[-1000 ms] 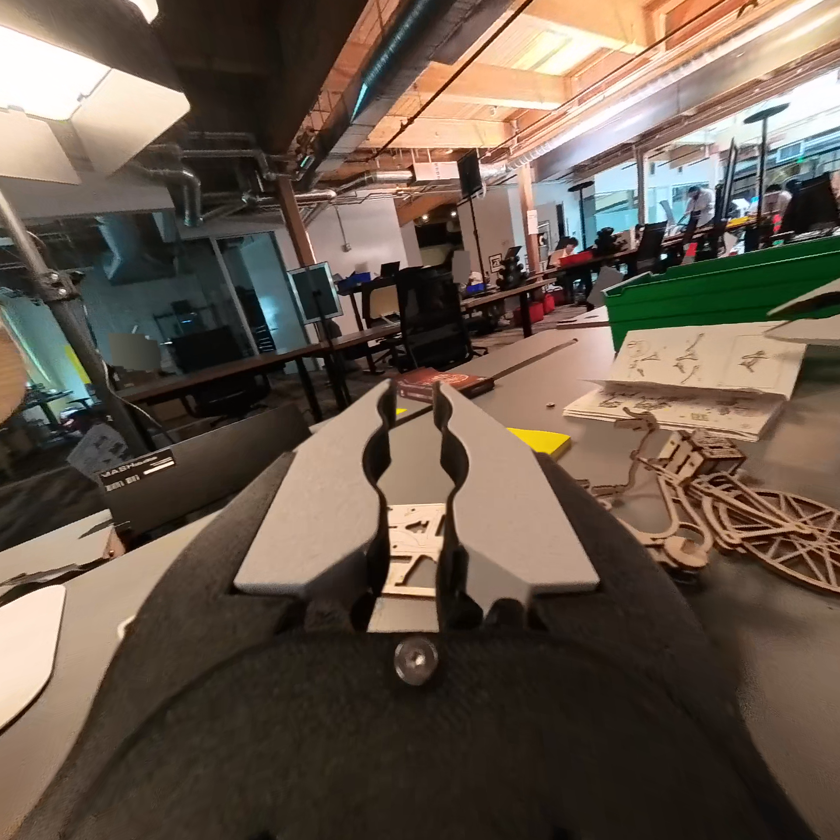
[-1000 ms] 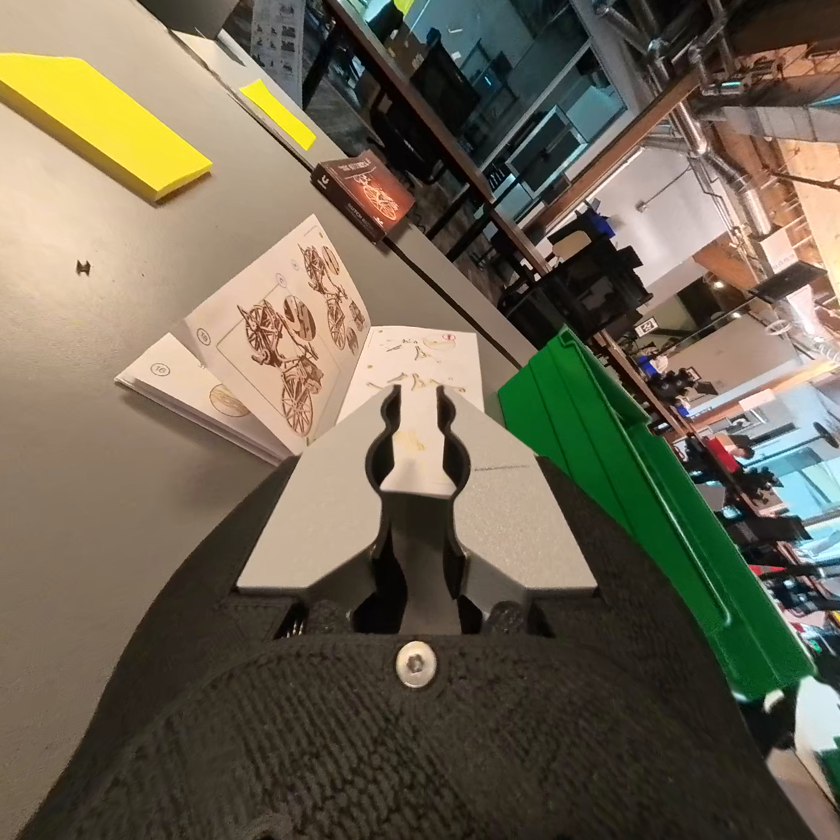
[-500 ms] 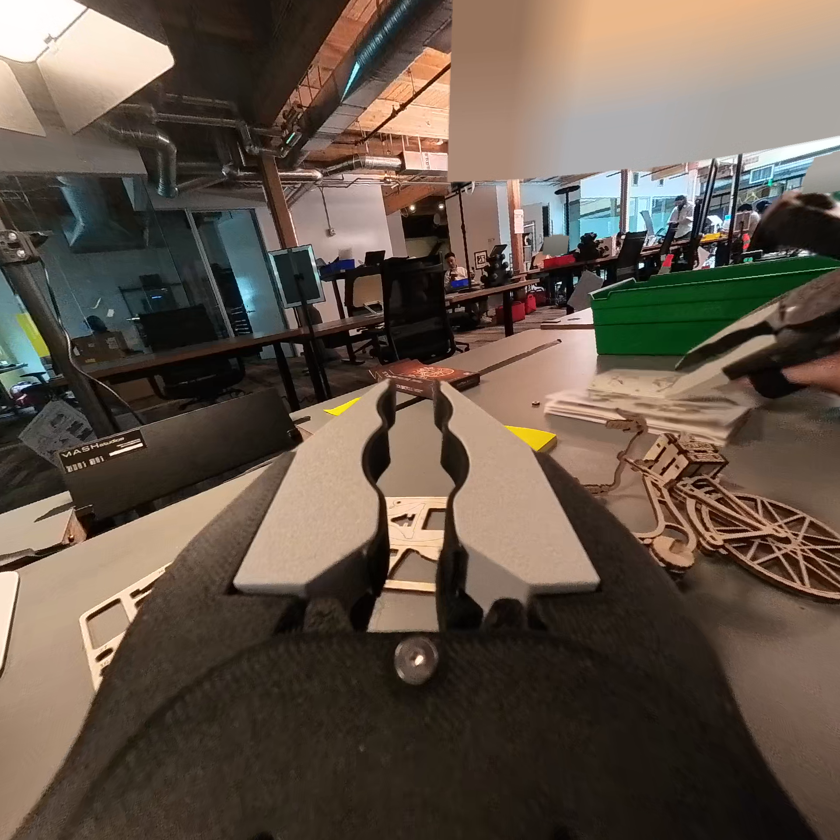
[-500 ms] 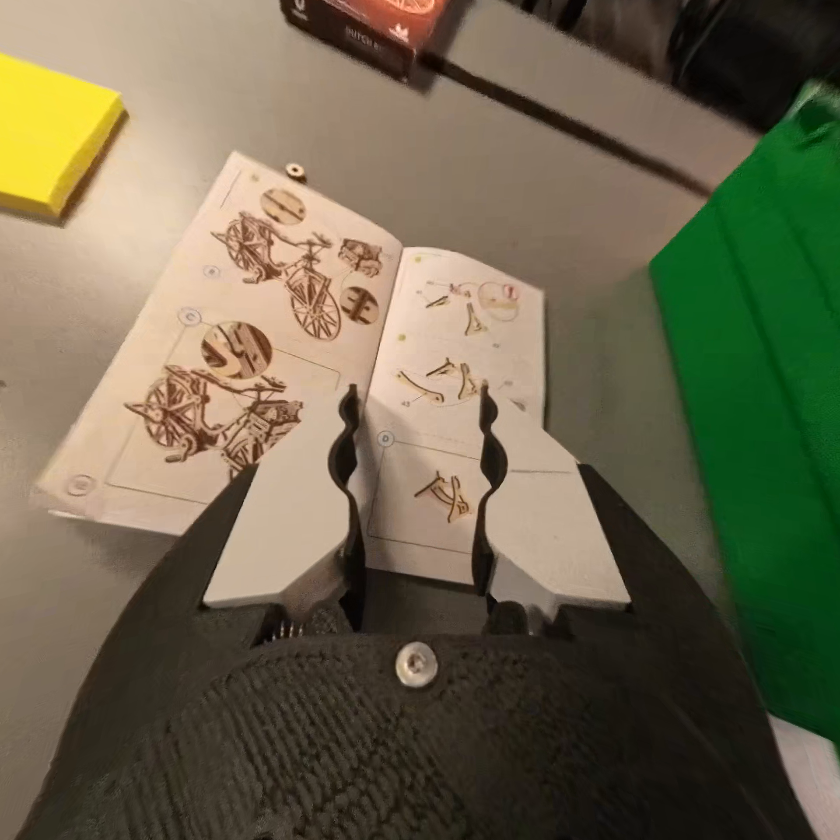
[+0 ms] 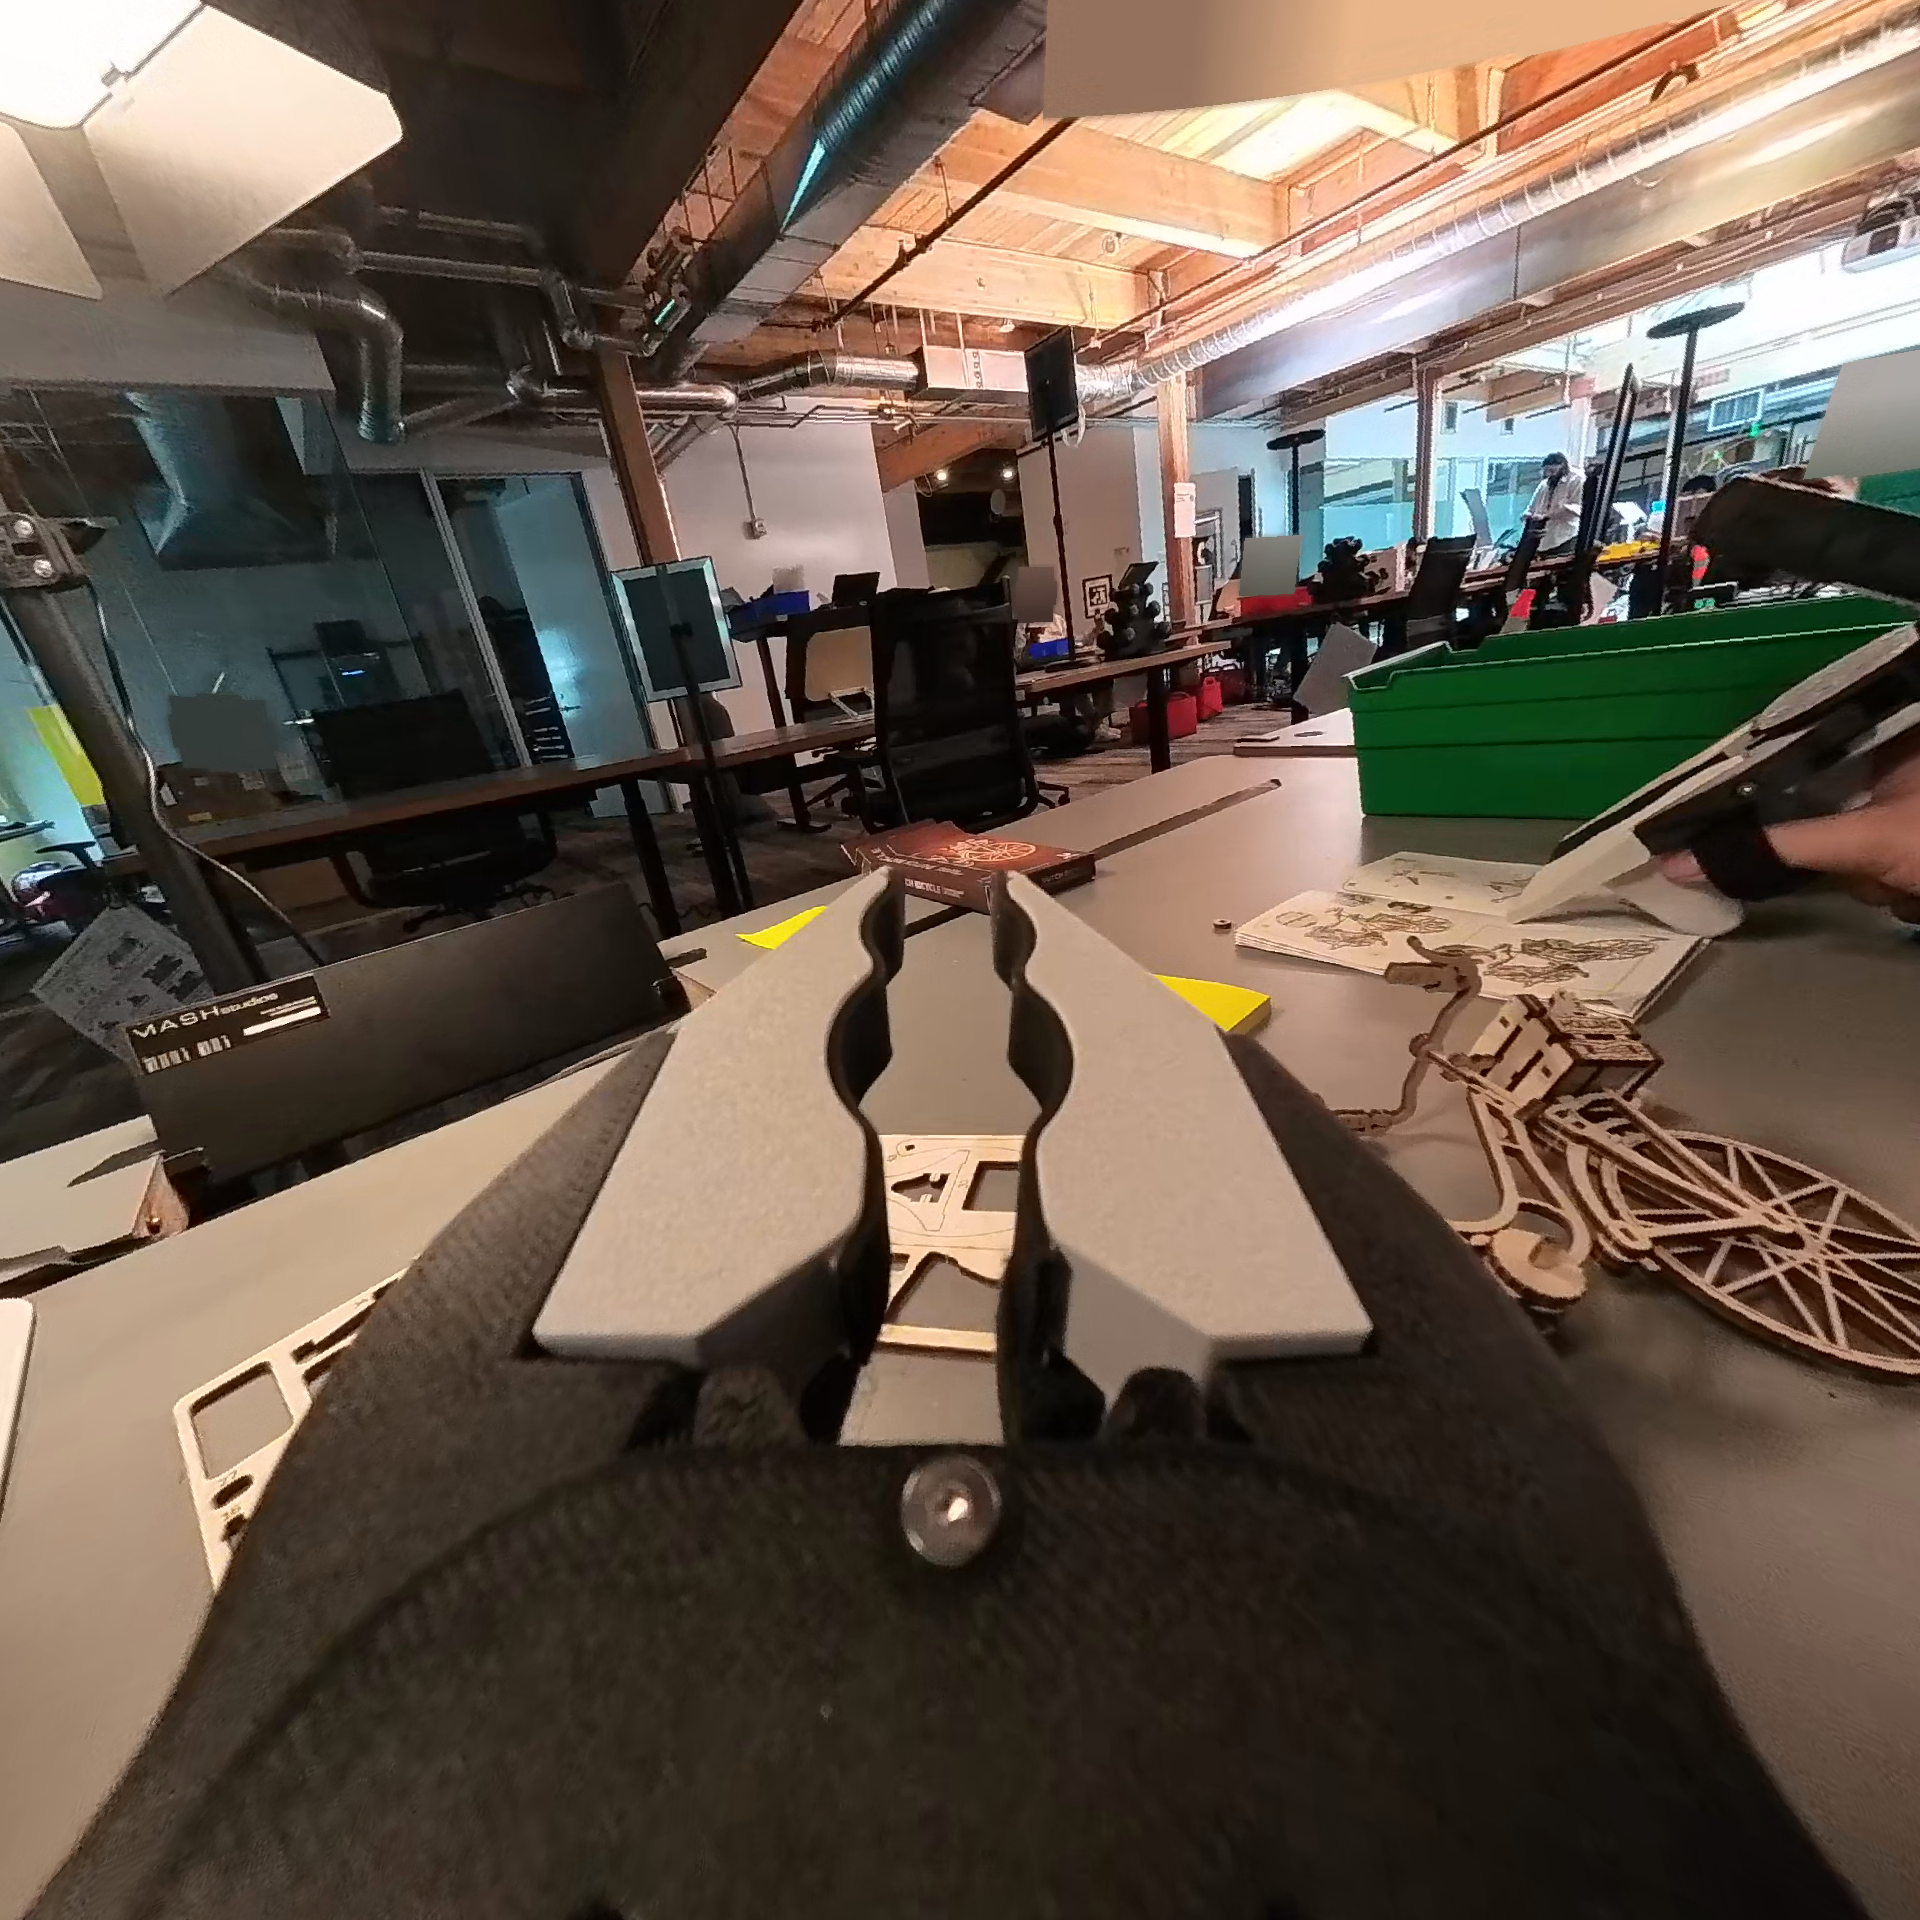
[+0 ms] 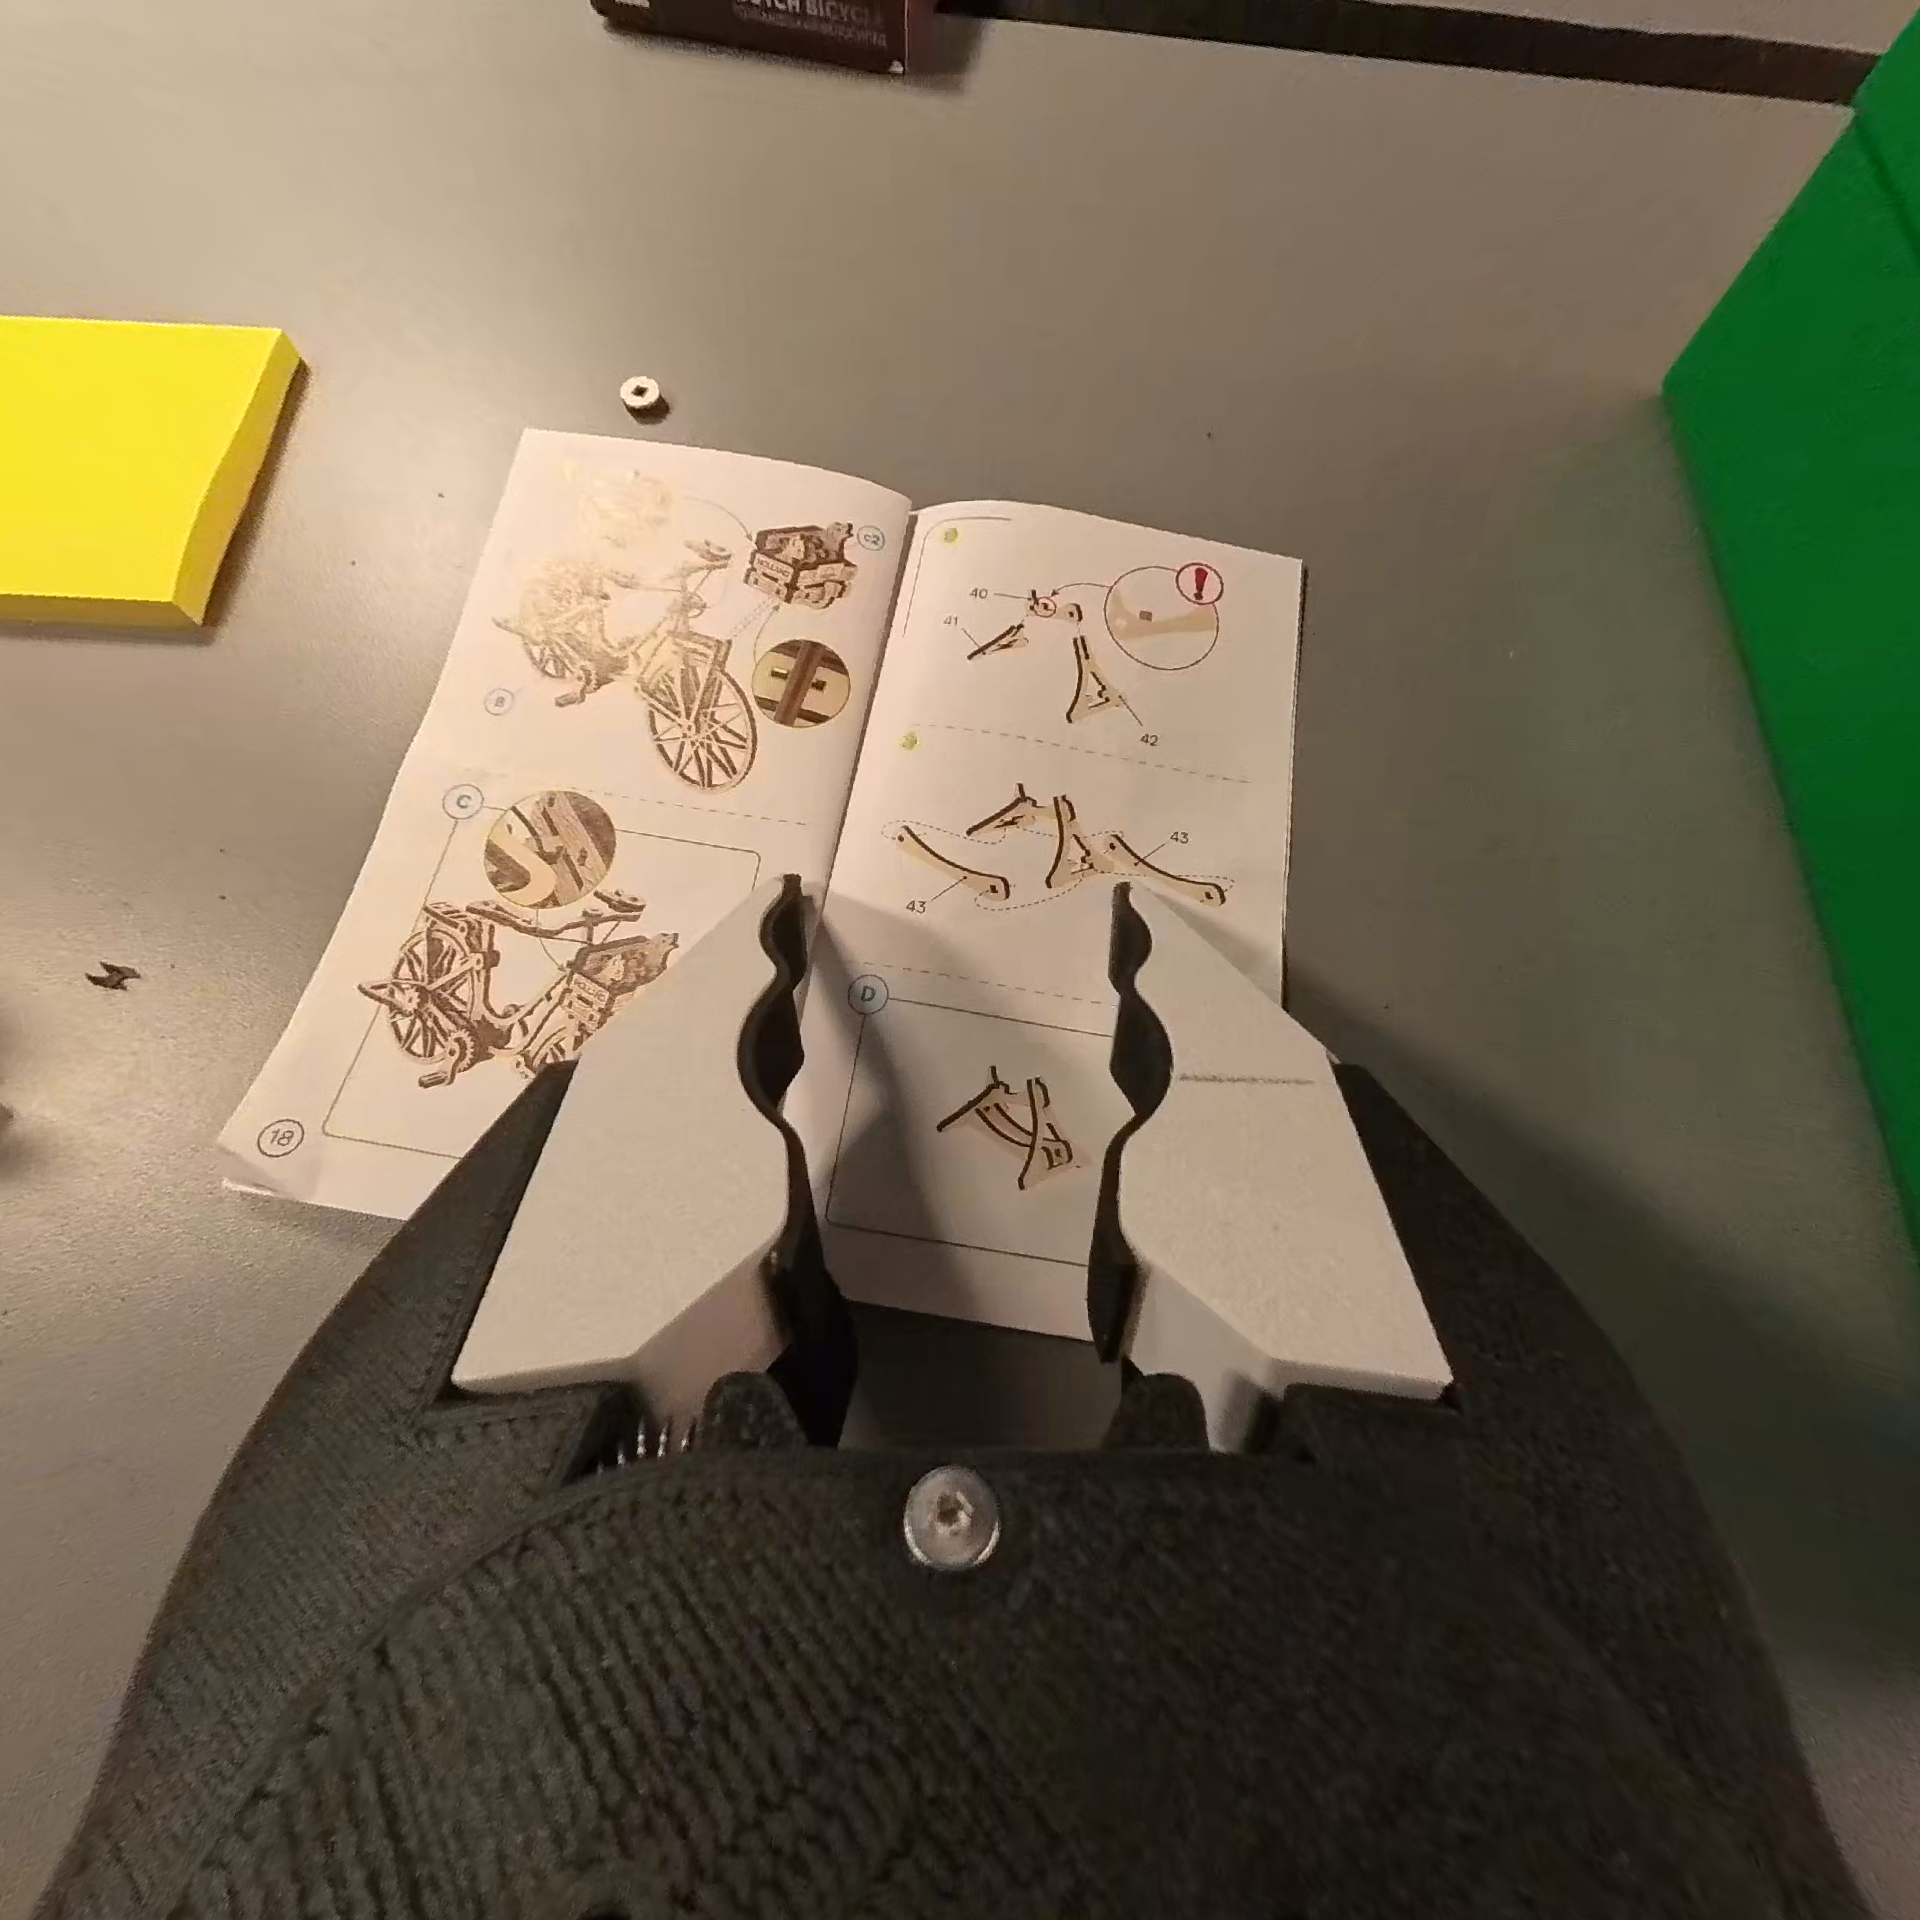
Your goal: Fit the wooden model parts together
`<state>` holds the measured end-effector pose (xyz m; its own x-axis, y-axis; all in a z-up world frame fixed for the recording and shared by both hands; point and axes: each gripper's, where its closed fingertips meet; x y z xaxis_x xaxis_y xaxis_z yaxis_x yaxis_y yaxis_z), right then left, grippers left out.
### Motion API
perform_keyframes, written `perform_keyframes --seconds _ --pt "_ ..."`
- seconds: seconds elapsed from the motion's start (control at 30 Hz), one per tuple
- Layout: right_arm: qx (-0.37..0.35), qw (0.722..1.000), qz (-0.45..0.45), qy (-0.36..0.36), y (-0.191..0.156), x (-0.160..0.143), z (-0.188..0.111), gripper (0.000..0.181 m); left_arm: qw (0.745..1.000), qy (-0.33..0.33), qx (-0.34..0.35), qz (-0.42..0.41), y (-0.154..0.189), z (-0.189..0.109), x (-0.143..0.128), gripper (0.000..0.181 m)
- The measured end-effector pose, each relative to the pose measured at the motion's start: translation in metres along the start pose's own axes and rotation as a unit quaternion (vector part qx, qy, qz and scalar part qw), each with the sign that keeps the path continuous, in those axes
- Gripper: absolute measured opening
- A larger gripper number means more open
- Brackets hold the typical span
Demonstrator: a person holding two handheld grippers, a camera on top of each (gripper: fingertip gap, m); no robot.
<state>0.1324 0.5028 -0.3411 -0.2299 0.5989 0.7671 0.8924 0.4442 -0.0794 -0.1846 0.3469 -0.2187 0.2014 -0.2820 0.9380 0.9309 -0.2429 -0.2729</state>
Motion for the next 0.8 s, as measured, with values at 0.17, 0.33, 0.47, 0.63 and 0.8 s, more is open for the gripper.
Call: perform_keyframes --seconds 0.17,0.33,0.47,0.63,0.8 --pt "-0.009 1.0 -0.011 0.004 0.0 0.001 -0.001 0.058 1.0 0.003 0.003 0.001 -0.001 -0.001 0.001 0.015" --pt "-0.027 0.999 -0.036 0.013 0.0 0.003 -0.002 0.057 0.999 0.019 0.031 -0.003 -0.01 -0.005 0.007 0.017" --pt "-0.037 0.996 -0.06 0.047 -0.003 0.012 -0.009 0.071 0.997 0.033 0.071 -0.019 -0.031 -0.013 0.012 0.017" --pt "0.08 0.971 -0.11 0.199 -0.094 0.094 -0.062 0.076 0.988 0.032 0.149 0.027 -0.076 -0.03 0.014 0.017" --pt "0.259 0.938 -0.214 0.082 -0.243 0.119 -0.045 0.075 0.981 0.015 0.187 0.045 -0.101 -0.04 0.005 0.017"
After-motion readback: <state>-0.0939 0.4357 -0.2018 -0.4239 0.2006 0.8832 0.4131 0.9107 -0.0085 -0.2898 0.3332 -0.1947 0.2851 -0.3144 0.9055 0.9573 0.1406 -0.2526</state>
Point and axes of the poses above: each gripper's, where its closed fingertips meet, z out along the fingers, x out of its top, y = z × x across the jaws, and after that the axes turned 7 degrees about z, right-handed
